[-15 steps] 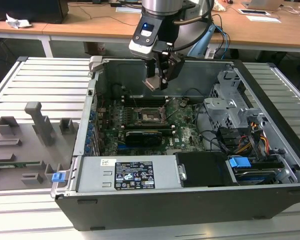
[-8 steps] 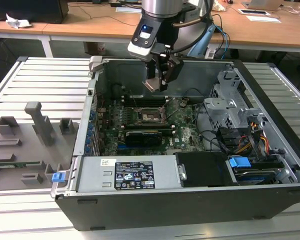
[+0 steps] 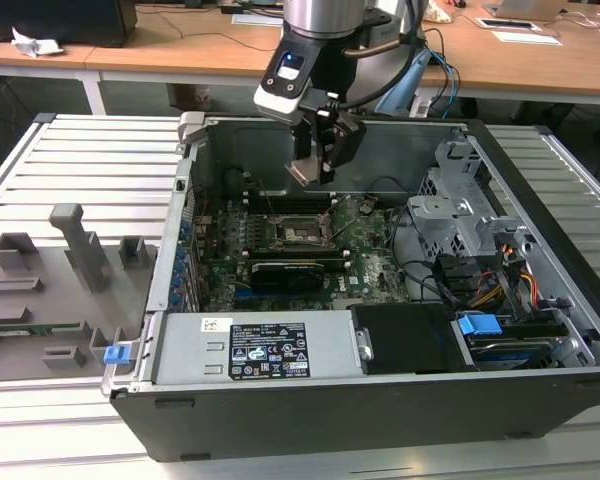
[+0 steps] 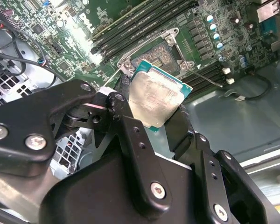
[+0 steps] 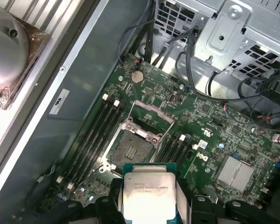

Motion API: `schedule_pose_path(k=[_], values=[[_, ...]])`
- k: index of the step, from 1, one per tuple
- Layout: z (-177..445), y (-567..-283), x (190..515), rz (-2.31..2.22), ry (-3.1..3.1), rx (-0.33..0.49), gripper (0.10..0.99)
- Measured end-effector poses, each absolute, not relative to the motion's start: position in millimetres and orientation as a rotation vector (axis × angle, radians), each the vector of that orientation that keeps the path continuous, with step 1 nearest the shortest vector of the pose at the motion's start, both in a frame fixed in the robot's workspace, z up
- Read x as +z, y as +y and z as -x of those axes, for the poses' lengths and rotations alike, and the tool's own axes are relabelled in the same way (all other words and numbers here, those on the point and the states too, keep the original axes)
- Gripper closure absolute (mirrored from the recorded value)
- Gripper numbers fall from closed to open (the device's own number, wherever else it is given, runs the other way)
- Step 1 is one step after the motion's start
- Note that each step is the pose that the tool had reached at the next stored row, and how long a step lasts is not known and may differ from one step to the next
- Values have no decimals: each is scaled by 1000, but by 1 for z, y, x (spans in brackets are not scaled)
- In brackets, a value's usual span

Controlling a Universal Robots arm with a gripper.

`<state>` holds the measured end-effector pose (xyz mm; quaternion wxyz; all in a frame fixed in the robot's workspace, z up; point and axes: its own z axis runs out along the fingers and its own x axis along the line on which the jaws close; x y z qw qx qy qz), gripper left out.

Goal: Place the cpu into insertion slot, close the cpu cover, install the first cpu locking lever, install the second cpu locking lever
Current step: 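Place the cpu into insertion slot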

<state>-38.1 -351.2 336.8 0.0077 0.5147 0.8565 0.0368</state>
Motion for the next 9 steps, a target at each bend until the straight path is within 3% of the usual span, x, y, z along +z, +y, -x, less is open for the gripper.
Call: schedule_pose_path(k=[9], values=[[38, -351, 336, -1681, 2631, 114, 545]])
